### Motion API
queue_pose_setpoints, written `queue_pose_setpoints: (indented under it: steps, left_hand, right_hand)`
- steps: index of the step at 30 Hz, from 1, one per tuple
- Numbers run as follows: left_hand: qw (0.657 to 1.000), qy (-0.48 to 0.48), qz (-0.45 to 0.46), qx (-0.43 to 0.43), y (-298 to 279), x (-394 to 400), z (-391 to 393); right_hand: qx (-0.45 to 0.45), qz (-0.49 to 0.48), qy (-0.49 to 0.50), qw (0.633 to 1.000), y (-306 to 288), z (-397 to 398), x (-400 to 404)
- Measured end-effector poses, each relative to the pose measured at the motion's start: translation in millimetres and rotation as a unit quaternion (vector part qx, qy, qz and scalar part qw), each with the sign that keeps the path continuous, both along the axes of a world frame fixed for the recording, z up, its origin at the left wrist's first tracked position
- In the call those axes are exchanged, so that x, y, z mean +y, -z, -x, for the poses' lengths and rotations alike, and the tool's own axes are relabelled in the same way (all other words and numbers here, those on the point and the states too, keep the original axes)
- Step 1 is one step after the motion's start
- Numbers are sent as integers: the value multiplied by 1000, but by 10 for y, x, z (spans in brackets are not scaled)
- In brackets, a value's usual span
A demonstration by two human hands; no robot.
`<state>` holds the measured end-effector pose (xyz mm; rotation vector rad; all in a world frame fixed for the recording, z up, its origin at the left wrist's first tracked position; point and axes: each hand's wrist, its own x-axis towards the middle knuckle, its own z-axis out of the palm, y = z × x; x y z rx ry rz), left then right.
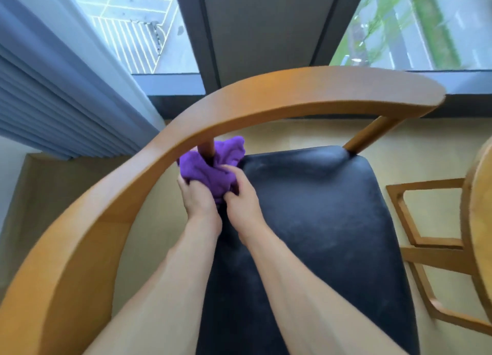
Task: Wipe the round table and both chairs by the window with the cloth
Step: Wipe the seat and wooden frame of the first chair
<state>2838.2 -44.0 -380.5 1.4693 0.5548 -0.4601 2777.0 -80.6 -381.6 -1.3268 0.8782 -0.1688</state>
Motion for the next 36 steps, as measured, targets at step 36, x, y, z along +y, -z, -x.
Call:
queue_pose_setpoints:
  steps: [36]
  left_hand:
    - [431, 894, 76, 93, -493, -703, 2705]
  right_hand:
    - [81, -4, 949, 303, -432, 2352, 634]
